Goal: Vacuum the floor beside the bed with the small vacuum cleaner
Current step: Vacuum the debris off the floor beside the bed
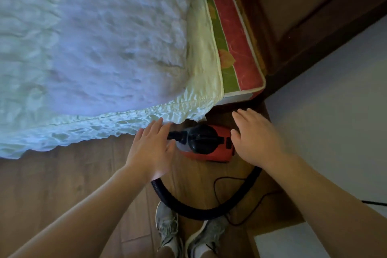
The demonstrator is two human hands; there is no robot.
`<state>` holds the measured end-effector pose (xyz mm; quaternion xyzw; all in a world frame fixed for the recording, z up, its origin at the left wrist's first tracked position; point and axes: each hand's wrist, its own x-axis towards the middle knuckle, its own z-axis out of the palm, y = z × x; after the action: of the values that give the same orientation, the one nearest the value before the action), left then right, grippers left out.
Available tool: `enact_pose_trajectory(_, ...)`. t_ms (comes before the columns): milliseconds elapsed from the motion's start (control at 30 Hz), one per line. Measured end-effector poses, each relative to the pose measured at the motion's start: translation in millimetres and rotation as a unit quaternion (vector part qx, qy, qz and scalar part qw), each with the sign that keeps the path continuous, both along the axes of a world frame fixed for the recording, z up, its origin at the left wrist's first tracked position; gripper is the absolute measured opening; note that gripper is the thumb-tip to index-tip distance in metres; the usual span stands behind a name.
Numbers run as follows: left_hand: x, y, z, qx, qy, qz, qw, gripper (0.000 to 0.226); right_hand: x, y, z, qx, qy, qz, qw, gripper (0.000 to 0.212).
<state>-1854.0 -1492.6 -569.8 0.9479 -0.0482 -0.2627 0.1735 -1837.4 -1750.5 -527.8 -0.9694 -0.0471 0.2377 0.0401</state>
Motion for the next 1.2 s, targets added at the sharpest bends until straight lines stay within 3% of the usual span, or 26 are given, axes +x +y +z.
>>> enact_pose_trajectory(267,-12.5,61.0,-16.6,0.018,0.024,0.069,0.997,0.059,22.3,68.3,-15.0,0.004,-0.002,0.116,0.993,0.052)
enact_pose_trajectory(667,-68.7,92.3,-87.4,0.059,0.086,0.214,0.971,0.062,35.4,130.7,-105.3,0.014,0.044,0.302,0.952,0.036)
enact_pose_trajectory(1200,-141.0,82.1,-186.0,-0.010,0.160,0.306,0.938,0.062,9.1,198.3,-213.1,0.039,0.111,0.477,0.871,0.053)
